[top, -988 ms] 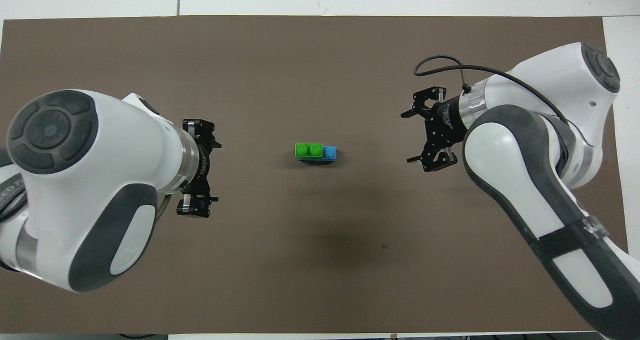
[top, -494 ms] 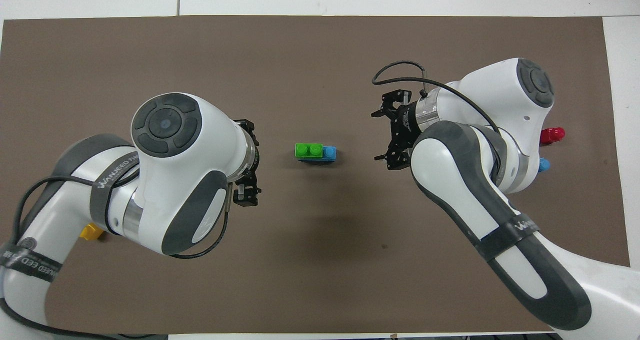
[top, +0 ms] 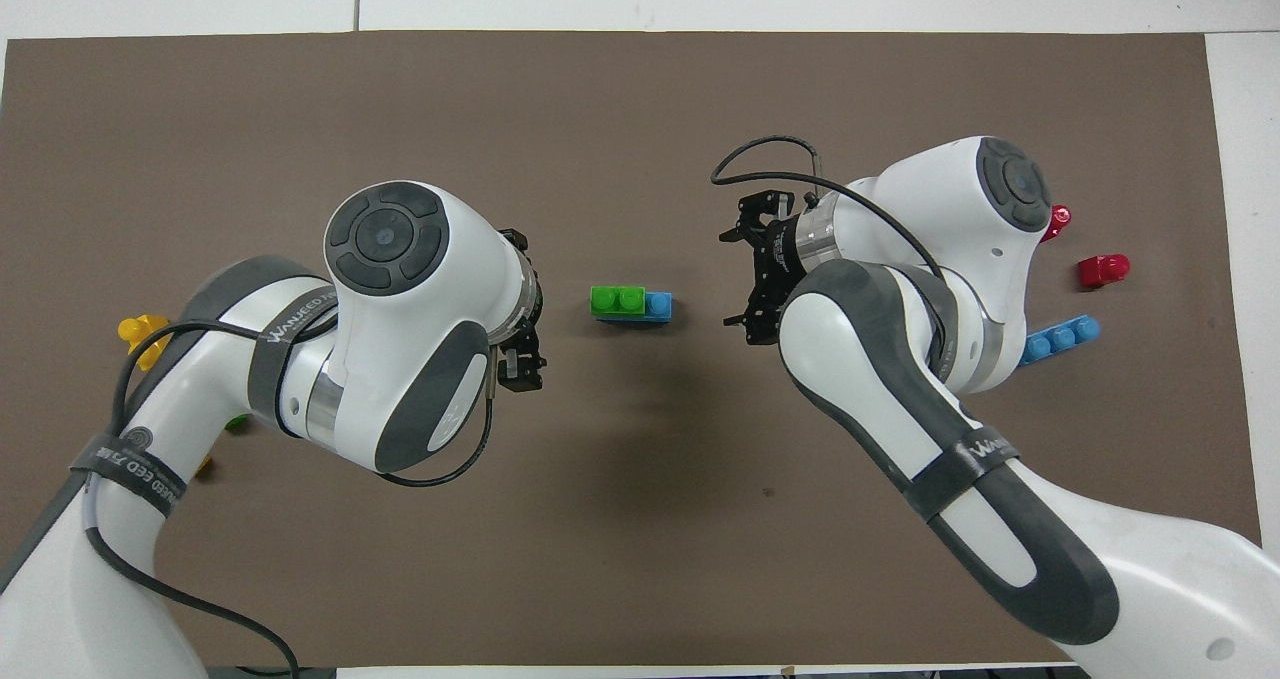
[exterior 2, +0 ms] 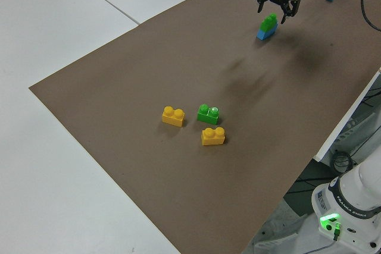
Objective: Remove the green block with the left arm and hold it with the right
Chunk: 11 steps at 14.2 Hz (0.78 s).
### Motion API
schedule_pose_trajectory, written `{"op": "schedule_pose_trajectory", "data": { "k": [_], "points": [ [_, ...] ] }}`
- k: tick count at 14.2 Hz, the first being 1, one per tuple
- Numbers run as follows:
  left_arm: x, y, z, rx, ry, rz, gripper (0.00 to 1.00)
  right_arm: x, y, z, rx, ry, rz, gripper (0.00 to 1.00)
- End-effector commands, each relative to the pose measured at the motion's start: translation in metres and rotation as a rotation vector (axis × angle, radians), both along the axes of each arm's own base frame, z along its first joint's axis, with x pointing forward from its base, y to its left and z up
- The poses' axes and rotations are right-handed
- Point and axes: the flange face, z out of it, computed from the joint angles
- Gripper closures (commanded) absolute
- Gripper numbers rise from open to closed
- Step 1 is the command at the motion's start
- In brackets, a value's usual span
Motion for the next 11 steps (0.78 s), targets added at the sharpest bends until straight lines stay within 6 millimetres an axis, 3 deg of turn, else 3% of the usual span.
{"op": "schedule_pose_trajectory", "data": {
  "k": [1, 3, 7, 11],
  "points": [
    [0.003, -0.015, -0.009, -0.018, -0.008, 0.034, 0.0, -0.003, 0.017, -0.013, 0.025, 0.005, -0.035, 0.01],
    [0.01, -0.028, -0.019, -0.015, 0.003, 0.028, 0.0, -0.001, 0.019, -0.02, 0.028, -0.005, -0.05, 0.01],
    [0.027, -0.052, -0.038, -0.011, 0.018, 0.055, 0.0, -0.006, 0.043, -0.046, 0.016, -0.026, -0.043, 0.01],
    [0.032, -0.055, -0.049, -0.005, 0.026, 0.1, 0.0, -0.012, 0.052, -0.061, 0.012, -0.04, -0.064, 0.01]
  ]
}}
